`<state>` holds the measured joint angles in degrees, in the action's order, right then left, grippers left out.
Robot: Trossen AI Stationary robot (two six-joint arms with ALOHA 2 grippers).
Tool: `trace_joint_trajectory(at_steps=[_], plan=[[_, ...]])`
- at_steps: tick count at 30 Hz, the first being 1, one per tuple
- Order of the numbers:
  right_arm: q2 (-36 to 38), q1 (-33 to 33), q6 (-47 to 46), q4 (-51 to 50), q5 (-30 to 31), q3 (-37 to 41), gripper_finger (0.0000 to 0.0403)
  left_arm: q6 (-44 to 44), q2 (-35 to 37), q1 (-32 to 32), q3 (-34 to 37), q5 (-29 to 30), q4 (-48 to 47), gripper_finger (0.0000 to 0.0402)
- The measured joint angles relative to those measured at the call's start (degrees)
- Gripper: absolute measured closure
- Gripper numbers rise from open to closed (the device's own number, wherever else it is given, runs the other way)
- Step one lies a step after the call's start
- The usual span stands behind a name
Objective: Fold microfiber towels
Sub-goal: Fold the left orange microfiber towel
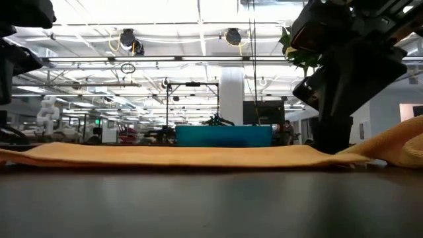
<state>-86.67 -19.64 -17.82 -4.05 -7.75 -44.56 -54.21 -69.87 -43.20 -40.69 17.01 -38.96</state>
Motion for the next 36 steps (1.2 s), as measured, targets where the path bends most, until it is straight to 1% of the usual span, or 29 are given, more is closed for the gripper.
trace_joint_trajectory(at_steps=[3, 6, 8, 13, 15, 17, 21, 24, 26, 31, 36], plan=[[0.0, 0.0, -0.1, 0.0, 0.6, 0.0, 0.0299, 0.0, 0.0, 0.2, 0.0, -0.8, 0.0, 0.0327], [0.0, 0.6, -0.1, 0.0, 4.6, 0.0, 0.0281, 0.1, 0.0, 0.8, 0.0, 0.6, 0.0, 0.0321], [0.0, 1.6, 0.0, 0.0, 6.4, 0.0, 0.0277, 0.6, 0.0, 1.3, 0.0, 2.6, 0.0, 0.0321], [0.0, 4.4, 0.1, 0.0, 6.6, 0.0, 0.0281, 2.8, 0.0, 3.3, 0.1, 7.7, -0.6, 0.0333], [0.0, 5.3, 0.1, -0.2, 6.8, 0.0, 0.0285, 2.8, 0.0, 4.4, 0.8, 8.5, 0.1, 0.0340], [0.0, 6.1, 0.1, -1.3, 8.6, 0.0, 0.0289, 2.8, 0.0, 5.5, 2.5, 7.8, 1.9, 0.0348], [-0.4, 8.1, 0.1, -4.1, 12.2, 0.0, 0.0296, 4.1, 0.0, 7.5, 7.7, 4.4, 10.5, 0.0361], [-0.5, 9.8, 0.1, -6.3, 12.5, 0.1, 0.0298, 4.8, 0.0, 8.5, 11.2, 1.5, 16.6, 0.0369], [-0.6, 10.9, 0.1, -6.0, 12.5, 0.1, 0.0298, 4.8, 0.0, 8.8, 12.8, 1.0, 18.9, 0.0373], [-1.3, 14.4, 2.0, -6.0, 12.4, 1.9, 0.0298, 2.2, 0.0, 9.0, 14.4, 1.1, 22.9, 0.0385], [-1.2, 18.7, 2.8, -3.6, 12.3, 4.7, 0.0298, 2.5, 0.0, 9.0, 14.6, 1.0, 26.9, 0.0398]])
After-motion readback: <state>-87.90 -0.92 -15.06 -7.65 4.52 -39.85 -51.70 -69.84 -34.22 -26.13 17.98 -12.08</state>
